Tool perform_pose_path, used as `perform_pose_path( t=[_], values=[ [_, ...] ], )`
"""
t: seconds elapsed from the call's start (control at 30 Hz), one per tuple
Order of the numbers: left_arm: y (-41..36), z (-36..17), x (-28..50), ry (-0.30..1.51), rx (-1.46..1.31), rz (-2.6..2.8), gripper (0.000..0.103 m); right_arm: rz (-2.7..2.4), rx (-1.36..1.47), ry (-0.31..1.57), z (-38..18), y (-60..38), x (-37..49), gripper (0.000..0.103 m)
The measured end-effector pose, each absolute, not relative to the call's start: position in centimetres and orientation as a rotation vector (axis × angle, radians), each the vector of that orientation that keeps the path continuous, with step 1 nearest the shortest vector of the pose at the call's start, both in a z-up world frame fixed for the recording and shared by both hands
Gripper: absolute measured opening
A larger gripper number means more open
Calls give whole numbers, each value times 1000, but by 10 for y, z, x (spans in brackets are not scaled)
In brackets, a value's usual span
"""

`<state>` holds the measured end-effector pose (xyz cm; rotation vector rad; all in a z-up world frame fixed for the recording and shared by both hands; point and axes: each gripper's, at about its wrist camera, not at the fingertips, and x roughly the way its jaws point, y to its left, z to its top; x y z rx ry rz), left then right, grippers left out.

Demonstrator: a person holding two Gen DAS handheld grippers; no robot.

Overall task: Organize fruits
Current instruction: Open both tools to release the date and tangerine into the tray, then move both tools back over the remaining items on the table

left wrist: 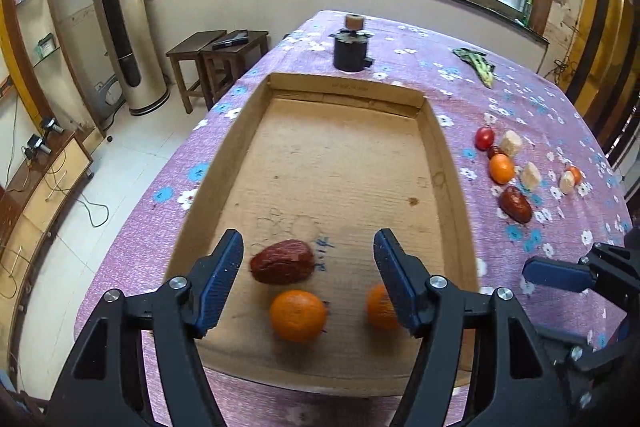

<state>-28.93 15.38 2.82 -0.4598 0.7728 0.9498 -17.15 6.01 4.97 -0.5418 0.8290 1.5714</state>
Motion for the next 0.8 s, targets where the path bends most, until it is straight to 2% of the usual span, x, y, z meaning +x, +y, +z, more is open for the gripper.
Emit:
perform_pose_path(
  t=[0.8],
  values=[
    [78, 33, -183, 821, -395, 676, 67, 1237, -366, 896, 39, -53, -29, 52]
  ],
)
